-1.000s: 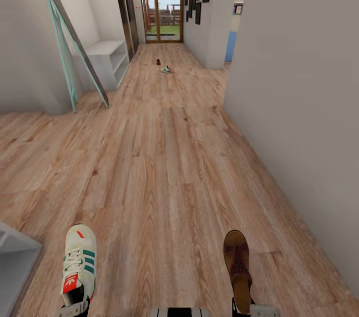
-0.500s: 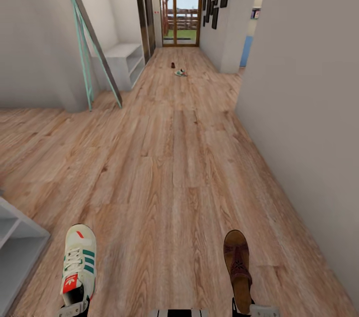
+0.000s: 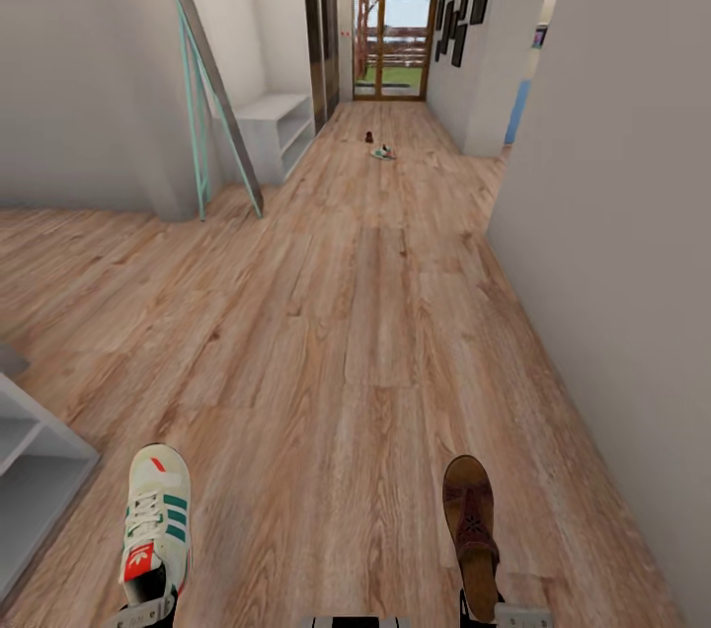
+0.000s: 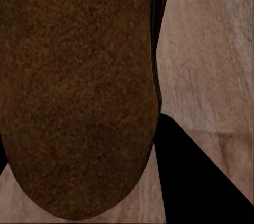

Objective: Pick up the two gym shoes and the two sandals from the corridor floor and place them onto the hallstand (shoe rack) in the corridor, making sure they are on the rack and not on the floor. Arrange them so the two gym shoes are next to each other and the two sandals are next to each other.

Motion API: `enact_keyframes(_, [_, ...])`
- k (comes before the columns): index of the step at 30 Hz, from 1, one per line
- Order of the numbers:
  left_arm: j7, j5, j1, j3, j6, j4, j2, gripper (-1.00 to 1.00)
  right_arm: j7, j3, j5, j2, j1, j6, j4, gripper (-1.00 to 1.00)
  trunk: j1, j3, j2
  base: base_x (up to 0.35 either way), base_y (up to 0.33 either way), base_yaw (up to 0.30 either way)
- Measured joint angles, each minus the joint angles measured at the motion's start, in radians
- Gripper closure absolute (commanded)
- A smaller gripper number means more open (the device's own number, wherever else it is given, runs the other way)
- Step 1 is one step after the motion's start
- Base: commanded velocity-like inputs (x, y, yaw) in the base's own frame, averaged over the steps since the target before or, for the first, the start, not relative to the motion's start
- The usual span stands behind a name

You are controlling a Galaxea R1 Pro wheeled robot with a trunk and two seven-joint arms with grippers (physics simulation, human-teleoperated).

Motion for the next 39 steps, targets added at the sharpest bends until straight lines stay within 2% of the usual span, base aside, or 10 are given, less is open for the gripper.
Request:
enact_keyframes(7, [0.002,0.0,0.0,0.0,0.0,0.0,0.001,1.0,0.0,0.0,0.0,0.0,0.0,0.0,0.0,1.0,0.0,0.008,0.0,0.233,-0.12,0.194])
enact_keyframes(13, [0.002,0.0,0.0,0.0,0.0,0.0,0.002,1.0,0.0,0.0,0.0,0.0,0.0,0.0,0.0,1.0,0.0,0.016,0.0,0.057,-0.013,0.194])
enact_keyframes(24, [0.002,0.0,0.0,0.0,0.0,0.001,0.002,1.0,0.0,0.0,0.0,0.0,0.0,0.0,0.0,1.0,0.0,0.029,0.0,0.002,-0.008,0.194])
enact_keyframes(32, [0.002,0.0,0.0,0.0,0.0,0.001,0.002,1.0,0.0,0.0,0.0,0.0,0.0,0.0,-0.002,1.0,0.0,0.039,0.0,-0.016,-0.215,0.194])
enact_keyframes(39, [0.002,0.0,0.0,0.0,0.0,0.001,0.002,1.0,0.0,0.0,0.0,0.0,0.0,0.0,-0.001,1.0,0.001,0.047,0.0,-0.184,-0.192,0.194])
